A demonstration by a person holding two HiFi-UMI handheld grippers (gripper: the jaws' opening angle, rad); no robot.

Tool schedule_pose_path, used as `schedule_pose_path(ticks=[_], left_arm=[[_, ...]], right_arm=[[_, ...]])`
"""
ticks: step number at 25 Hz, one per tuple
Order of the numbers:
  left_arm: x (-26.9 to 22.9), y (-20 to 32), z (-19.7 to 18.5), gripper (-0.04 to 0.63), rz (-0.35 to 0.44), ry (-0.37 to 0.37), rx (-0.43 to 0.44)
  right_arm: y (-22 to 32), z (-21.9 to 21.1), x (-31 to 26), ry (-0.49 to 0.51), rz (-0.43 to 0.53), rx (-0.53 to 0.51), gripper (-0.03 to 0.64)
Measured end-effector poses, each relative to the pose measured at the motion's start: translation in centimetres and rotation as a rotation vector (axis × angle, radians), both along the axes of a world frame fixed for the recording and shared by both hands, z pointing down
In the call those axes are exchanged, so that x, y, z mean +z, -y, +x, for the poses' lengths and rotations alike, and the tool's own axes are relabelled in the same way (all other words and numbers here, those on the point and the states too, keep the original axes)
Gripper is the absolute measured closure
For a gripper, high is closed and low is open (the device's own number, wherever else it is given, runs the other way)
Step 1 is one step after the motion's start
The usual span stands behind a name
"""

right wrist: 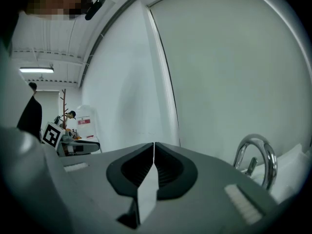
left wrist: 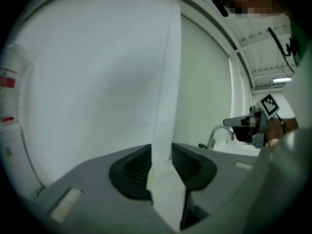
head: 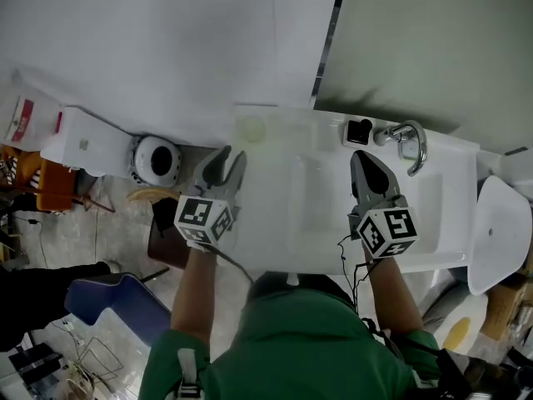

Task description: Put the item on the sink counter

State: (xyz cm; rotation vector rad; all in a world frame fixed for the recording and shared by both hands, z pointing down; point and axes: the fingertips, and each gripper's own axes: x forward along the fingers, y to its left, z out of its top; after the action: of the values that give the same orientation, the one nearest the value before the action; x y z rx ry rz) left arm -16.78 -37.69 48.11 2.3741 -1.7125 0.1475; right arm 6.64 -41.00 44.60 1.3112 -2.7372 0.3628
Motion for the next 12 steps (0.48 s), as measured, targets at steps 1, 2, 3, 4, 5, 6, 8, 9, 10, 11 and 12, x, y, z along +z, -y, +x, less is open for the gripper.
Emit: schedule_pose_path(ticks=[1, 2, 3, 4, 5, 6, 8, 9, 10, 11, 12], left_arm=[[-1.7, -0.6, 0.2, 0.478, 0.029, 0.002, -0.001], [-3.2, -1.1, 0.3, 0.492, 0.055, 0.006, -0.006], [-4.6, -1.6, 0.3, 0.504, 0.076, 0.013, -0.015], [-5.9, -2.0, 0.2, 0.516, 0.094, 0.021, -0.026], [-7.0, -2.4, 0.1, 0.528, 0.108, 0.028, -0.037], [-8.0, -2.8, 0.1, 0.538, 0.118, 0.033, -0.047], [-9.6, -3.5, 0.2, 0.549, 0.132, 0.032, -0.062], [-10.2, -3.8, 0.3, 0.556, 0.139, 0.03, -0.069], [-10.9, -4.1, 0.5, 0.567, 0.145, 0.03, -0.076], [-11.4, -4.4, 0.7, 0.577, 0.153, 0.032, -0.082], [-12.0, -4.6, 0.9, 0.592, 0.162, 0.033, -0.086]], right_arm=[[-0.3, 0.0, -0.9, 0.007, 0.016, -0.005, 0.611], [-0.6, -0.1, -1.7, 0.014, 0.031, -0.01, 0.611], [-0.8, -0.1, -2.6, 0.02, 0.045, -0.015, 0.611], [-1.1, -0.3, -3.4, 0.027, 0.06, -0.02, 0.611], [-1.3, -0.4, -4.2, 0.034, 0.074, -0.026, 0.611], [-1.6, -0.5, -5.0, 0.039, 0.088, -0.03, 0.611], [-2.2, -0.7, -6.5, 0.048, 0.113, -0.04, 0.611], [-2.5, -0.7, -7.2, 0.05, 0.125, -0.044, 0.611], [-2.7, -0.7, -7.7, 0.052, 0.136, -0.048, 0.611], [-2.9, -0.7, -8.2, 0.054, 0.146, -0.052, 0.611], [-3.1, -0.5, -8.6, 0.056, 0.155, -0.054, 0.611]])
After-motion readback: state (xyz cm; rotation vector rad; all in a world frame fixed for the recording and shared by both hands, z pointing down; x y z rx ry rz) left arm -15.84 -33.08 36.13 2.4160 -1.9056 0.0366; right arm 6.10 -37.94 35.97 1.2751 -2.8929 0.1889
